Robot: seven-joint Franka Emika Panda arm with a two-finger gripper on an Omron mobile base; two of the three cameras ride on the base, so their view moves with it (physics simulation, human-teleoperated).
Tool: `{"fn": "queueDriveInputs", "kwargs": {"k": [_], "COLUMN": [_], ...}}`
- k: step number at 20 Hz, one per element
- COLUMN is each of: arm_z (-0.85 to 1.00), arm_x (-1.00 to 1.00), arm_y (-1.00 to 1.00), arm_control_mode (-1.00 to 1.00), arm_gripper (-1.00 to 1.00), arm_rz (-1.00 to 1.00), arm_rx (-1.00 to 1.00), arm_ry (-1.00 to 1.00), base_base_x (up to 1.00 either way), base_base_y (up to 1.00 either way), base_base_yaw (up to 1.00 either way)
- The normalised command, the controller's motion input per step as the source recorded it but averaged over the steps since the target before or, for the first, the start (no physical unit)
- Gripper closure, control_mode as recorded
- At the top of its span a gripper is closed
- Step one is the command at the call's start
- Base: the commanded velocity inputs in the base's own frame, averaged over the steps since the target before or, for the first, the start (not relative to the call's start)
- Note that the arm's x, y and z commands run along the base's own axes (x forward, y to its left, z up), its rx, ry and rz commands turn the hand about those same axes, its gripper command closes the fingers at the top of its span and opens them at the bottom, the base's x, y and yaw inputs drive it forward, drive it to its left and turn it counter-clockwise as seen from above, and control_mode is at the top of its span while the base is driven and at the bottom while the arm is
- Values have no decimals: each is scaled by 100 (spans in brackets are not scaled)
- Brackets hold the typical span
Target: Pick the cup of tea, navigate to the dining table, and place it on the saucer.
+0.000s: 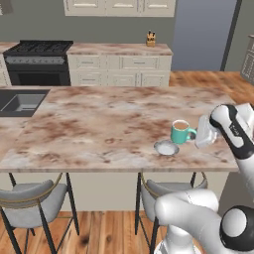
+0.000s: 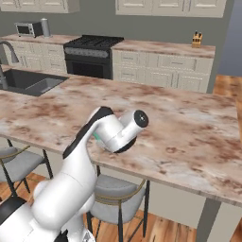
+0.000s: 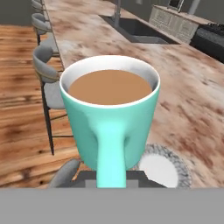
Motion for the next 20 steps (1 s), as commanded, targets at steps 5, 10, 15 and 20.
{"fn": "queueDriveInputs", "kwargs": {"k": [5,10,15,20], "arm_z": [-26,-15,-8,-16], "arm_x": [14,38,42,15], "arm_y": [-8,-16,-16,0], "arm_control_mode": [-100,-100,-100,-100], "arm_gripper": [100,100,100,100], "arm_rz": [0,0,0,4], "arm_rx": [-6,-8,-7,-4], "arm_ry": [-11,-2,0,0], "base_base_x": [0,0,0,0], "base_base_y": [0,0,0,0], "base_base_yaw": [0,0,0,0]}}
